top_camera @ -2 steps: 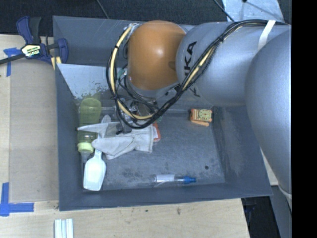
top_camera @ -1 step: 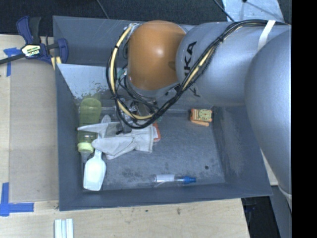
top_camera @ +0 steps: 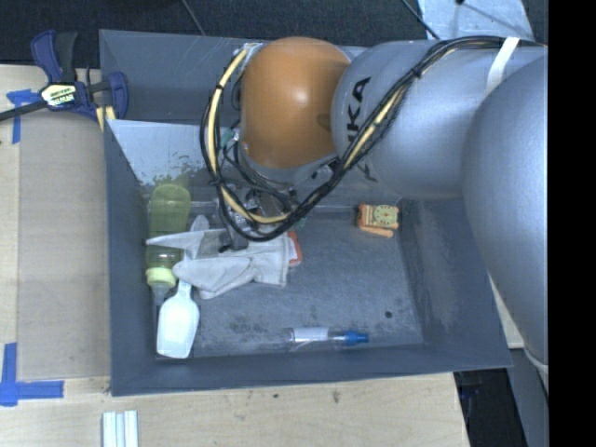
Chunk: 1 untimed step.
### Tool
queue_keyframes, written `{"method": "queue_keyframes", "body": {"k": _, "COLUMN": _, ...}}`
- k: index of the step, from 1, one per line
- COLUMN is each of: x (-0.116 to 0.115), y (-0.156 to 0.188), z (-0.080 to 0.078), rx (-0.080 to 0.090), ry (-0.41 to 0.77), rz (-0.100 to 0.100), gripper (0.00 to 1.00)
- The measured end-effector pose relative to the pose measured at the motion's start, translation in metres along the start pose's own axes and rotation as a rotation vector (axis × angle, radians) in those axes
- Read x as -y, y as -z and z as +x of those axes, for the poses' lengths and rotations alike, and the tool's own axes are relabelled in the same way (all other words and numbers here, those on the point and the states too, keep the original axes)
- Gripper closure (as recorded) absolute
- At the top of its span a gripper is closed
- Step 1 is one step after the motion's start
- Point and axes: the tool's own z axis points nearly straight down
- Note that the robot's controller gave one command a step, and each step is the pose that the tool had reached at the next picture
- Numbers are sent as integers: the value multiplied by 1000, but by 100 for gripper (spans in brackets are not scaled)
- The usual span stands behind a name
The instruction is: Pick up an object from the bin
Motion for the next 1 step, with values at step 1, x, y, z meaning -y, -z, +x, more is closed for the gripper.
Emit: {"method": "queue_keyframes", "body": {"k": 1, "x": -2, "y": 34, "z": 12, "rx": 14, "ry": 53, "rz": 2, "gripper": 100}}
